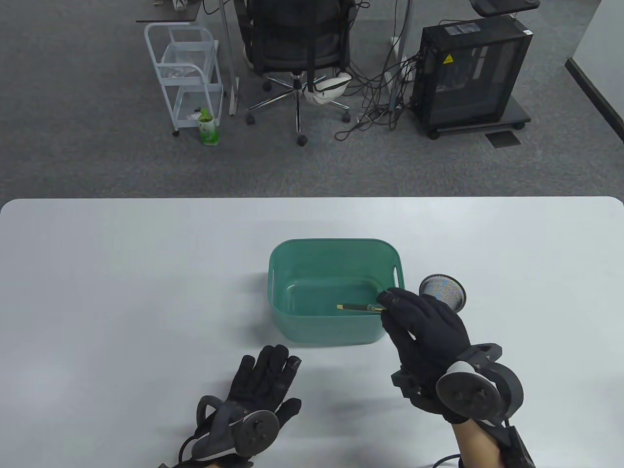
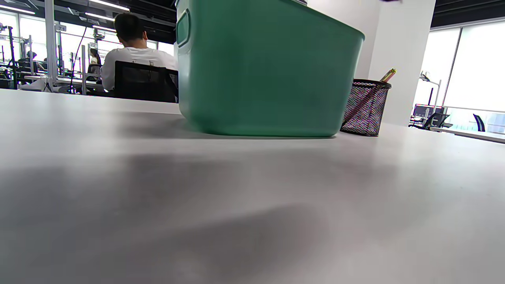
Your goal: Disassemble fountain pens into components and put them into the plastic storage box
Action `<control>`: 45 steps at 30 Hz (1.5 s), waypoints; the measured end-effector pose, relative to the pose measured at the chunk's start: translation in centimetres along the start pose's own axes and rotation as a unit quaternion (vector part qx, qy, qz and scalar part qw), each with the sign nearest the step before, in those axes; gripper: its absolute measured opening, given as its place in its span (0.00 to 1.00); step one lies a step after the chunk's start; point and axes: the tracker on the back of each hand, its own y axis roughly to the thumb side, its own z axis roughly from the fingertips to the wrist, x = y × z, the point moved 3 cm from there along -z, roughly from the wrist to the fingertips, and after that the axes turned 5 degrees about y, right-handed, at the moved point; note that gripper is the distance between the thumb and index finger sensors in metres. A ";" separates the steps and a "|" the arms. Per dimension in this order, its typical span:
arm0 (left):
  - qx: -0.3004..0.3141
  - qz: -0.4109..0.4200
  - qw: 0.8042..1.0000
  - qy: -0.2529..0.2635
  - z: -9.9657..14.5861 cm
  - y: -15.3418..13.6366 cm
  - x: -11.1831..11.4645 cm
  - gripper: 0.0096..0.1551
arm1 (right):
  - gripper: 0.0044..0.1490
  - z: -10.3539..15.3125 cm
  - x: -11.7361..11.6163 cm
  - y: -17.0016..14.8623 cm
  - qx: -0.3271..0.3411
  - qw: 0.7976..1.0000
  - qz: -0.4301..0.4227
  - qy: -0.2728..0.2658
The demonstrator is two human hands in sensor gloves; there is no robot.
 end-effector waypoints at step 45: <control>0.105 0.048 0.948 0.296 -4.3 4.8 -13.6 0.34 | 0.20 1.5 0.3 2.0 0.043 0.982 -0.186 0.007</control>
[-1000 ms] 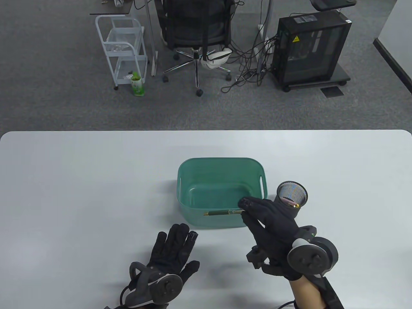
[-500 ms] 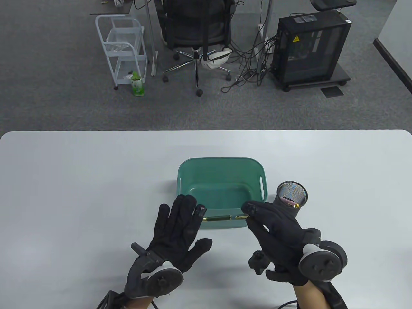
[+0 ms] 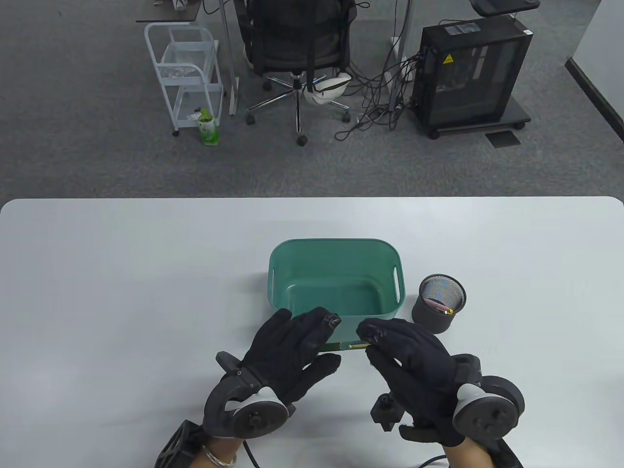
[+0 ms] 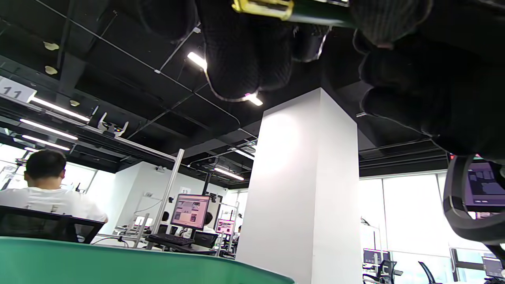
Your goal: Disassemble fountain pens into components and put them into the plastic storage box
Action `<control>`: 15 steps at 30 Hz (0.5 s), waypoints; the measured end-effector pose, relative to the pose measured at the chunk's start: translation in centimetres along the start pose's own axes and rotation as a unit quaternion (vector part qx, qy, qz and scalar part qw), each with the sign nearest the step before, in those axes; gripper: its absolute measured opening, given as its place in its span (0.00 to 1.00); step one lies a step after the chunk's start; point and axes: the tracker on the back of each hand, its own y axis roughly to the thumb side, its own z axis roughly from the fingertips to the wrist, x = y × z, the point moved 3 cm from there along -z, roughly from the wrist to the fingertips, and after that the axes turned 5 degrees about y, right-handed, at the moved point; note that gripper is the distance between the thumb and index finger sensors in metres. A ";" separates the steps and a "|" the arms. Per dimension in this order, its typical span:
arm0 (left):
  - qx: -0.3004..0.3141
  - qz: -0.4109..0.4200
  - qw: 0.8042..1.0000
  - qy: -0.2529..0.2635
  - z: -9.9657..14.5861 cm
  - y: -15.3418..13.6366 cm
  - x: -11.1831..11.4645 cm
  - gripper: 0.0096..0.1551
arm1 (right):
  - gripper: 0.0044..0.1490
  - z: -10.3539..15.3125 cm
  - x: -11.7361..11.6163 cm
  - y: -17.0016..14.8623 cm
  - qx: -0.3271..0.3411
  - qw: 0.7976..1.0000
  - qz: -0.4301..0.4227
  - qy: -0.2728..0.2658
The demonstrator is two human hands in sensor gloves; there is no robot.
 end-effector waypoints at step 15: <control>0.000 -0.008 1.000 0.001 0.1 0.0 0.2 0.30 | 0.20 0.0 -0.8 -0.1 -0.001 1.000 0.012 0.016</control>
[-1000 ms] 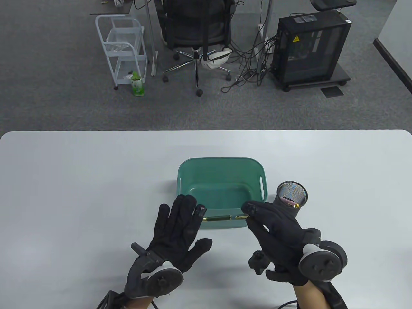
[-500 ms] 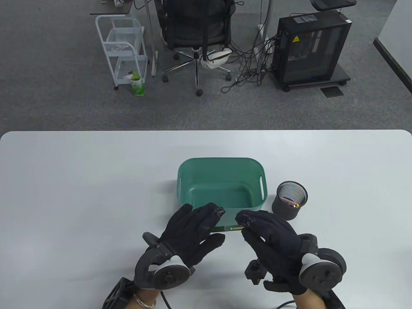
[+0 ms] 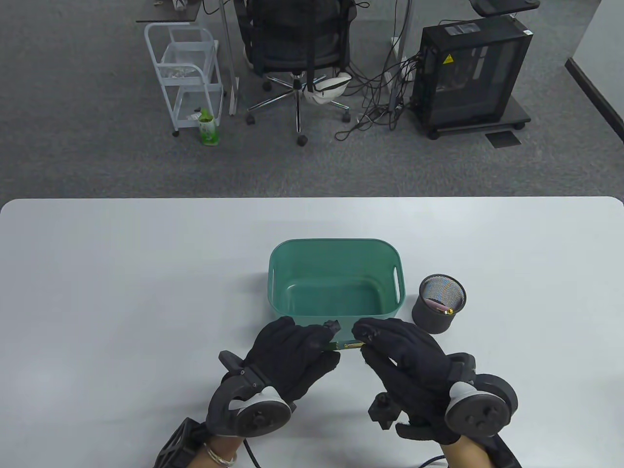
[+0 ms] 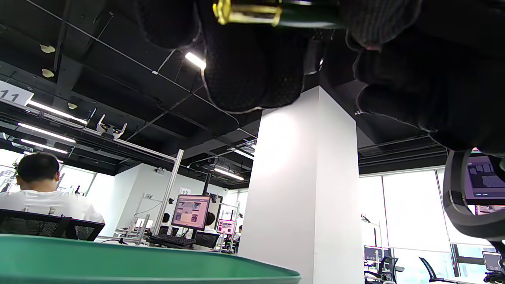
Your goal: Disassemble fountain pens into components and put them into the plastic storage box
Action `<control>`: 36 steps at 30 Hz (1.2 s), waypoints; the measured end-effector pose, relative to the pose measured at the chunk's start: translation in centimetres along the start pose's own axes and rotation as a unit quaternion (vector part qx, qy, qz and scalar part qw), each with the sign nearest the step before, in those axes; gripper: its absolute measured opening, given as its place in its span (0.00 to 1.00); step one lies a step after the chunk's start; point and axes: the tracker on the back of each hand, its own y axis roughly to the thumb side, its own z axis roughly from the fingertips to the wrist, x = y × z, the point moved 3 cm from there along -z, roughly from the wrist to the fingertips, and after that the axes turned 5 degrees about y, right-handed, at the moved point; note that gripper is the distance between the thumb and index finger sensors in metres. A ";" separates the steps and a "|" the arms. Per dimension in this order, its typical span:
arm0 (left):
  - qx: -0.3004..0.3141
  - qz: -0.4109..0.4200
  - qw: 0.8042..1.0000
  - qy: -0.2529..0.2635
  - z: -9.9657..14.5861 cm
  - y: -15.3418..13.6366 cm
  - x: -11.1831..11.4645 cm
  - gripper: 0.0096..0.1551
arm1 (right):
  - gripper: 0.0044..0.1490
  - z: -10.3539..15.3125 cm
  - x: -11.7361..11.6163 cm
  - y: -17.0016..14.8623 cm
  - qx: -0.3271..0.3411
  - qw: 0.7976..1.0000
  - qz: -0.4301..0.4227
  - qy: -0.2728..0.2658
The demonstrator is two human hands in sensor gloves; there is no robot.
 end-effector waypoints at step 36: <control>-0.035 0.098 0.984 0.144 0.5 -1.2 -3.8 0.26 | 0.35 0.3 -4.8 -1.0 -0.038 0.991 0.058 0.115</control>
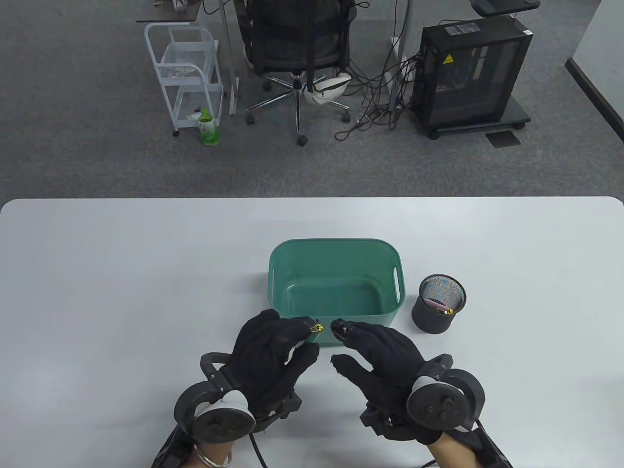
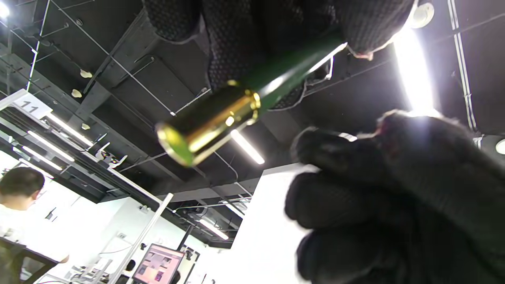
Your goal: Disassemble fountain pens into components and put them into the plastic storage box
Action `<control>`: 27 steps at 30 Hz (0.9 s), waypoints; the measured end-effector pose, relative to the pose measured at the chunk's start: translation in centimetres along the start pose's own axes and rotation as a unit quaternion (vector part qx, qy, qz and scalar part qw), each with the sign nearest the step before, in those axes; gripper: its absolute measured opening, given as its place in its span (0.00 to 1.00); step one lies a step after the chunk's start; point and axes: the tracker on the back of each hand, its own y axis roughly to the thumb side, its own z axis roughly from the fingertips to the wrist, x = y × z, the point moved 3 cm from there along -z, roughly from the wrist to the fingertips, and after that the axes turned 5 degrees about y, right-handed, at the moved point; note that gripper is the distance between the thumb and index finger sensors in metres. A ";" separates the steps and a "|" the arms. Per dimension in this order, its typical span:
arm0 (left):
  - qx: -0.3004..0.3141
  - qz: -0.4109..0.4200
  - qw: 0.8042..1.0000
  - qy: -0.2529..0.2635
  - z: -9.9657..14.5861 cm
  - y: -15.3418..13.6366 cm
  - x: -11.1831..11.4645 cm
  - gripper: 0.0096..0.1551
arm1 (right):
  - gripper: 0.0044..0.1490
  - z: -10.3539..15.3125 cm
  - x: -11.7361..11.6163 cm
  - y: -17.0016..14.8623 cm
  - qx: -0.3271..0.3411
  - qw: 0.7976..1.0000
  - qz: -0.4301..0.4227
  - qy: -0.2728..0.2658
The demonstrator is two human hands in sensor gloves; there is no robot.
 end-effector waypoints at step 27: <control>0.029 0.035 0.999 0.001 0.6 1.3 1.2 0.26 | 0.28 0.0 -4.3 -0.2 0.004 0.996 -0.038 0.077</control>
